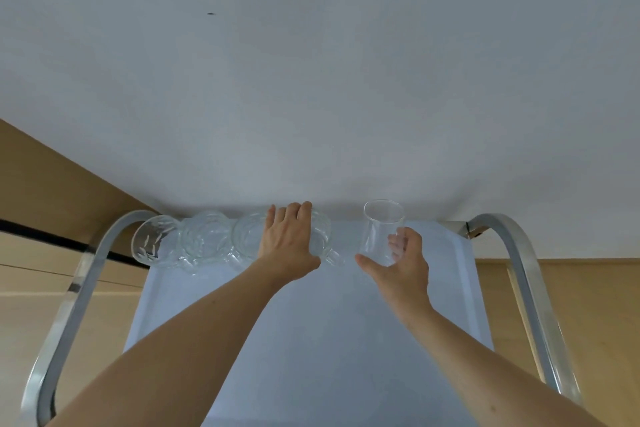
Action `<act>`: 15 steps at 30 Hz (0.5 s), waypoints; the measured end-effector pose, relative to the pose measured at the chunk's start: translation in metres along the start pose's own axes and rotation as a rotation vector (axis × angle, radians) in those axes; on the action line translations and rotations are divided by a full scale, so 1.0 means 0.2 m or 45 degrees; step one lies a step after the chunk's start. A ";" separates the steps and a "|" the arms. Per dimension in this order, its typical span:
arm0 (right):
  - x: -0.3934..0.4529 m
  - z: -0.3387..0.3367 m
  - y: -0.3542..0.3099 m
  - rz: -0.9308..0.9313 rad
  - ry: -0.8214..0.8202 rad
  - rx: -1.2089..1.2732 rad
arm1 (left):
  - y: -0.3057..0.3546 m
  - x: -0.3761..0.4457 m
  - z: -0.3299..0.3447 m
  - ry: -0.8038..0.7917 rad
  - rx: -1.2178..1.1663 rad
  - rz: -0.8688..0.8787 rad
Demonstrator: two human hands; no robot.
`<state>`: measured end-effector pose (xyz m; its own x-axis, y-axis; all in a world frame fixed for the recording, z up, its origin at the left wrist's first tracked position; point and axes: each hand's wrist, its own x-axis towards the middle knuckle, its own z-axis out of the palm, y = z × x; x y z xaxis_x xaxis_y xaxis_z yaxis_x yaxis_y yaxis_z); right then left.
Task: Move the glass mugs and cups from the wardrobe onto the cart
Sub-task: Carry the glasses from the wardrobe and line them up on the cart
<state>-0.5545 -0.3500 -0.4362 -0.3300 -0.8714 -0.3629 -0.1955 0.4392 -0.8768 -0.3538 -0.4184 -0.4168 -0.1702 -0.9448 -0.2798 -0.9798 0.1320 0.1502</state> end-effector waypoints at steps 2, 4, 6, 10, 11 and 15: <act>-0.01 0.00 -0.01 -0.004 -0.003 -0.002 | 0.01 0.00 0.01 0.004 0.013 -0.003; -0.03 0.01 -0.01 -0.008 0.000 -0.007 | 0.01 -0.01 0.01 -0.001 0.019 -0.011; -0.04 0.00 -0.02 -0.013 0.008 -0.009 | 0.01 -0.02 0.00 -0.015 0.000 -0.025; -0.09 -0.02 -0.02 -0.043 0.040 -0.024 | 0.00 -0.07 -0.03 0.005 -0.112 -0.030; -0.10 -0.02 -0.03 -0.048 0.046 -0.023 | 0.00 -0.08 -0.04 0.017 -0.127 -0.026; -0.17 -0.03 -0.05 -0.078 0.063 -0.014 | -0.04 -0.15 -0.08 0.075 -0.177 -0.031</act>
<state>-0.5465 -0.3230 -0.4134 -0.3626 -0.8850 -0.2921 -0.2270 0.3879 -0.8933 -0.3397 -0.3952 -0.3947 -0.1364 -0.9638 -0.2291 -0.9588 0.0702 0.2752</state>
